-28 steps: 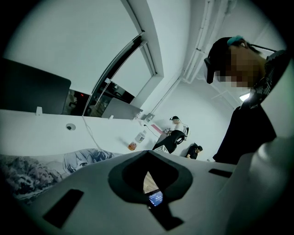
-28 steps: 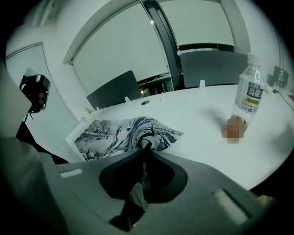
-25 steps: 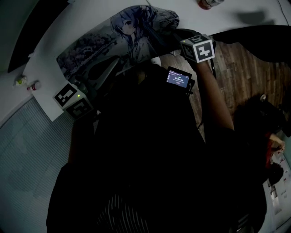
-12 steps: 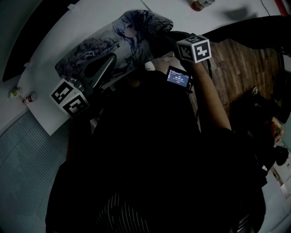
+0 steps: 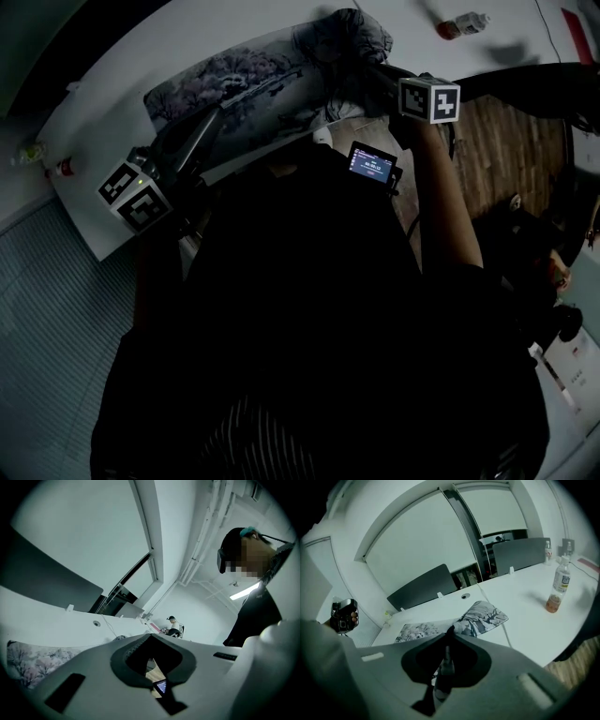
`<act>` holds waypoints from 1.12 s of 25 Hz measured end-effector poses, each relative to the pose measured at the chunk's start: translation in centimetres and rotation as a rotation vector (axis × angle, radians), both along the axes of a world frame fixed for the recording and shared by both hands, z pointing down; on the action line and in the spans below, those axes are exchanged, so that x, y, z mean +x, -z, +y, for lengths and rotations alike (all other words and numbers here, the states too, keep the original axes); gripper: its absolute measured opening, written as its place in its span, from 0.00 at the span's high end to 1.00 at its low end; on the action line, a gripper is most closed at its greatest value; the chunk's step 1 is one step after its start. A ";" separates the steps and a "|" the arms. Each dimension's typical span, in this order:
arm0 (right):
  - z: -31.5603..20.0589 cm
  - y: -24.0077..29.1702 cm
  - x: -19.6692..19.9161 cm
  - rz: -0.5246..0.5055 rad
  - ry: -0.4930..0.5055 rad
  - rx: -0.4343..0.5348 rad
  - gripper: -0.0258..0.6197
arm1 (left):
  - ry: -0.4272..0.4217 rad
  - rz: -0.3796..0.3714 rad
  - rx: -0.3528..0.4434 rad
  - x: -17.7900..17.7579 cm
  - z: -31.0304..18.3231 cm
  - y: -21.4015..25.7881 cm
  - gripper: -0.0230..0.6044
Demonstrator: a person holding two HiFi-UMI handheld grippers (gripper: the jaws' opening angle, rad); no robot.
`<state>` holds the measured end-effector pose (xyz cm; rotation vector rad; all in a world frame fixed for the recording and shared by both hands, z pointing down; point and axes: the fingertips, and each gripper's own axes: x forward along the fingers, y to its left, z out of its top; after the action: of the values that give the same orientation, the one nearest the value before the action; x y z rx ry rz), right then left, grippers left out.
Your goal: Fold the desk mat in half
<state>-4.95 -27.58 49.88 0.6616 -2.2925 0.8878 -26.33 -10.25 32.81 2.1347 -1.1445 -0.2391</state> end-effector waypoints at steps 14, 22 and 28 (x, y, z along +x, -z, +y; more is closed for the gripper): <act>7.7 2.3 -15.4 -0.048 0.089 0.008 0.92 | 0.041 0.016 0.033 -12.7 8.1 0.1 0.96; 12.2 1.2 -24.3 -0.012 0.267 -0.034 0.92 | 0.095 0.045 0.048 -16.7 10.6 0.6 0.96; 16.4 -2.1 -31.3 0.048 0.431 -0.084 0.91 | 0.155 0.062 0.054 -19.7 12.5 -0.2 0.96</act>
<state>-36.25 -11.19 51.93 0.1377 -2.2180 0.7442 -46.02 2.28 32.97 2.0715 -1.2820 -0.4073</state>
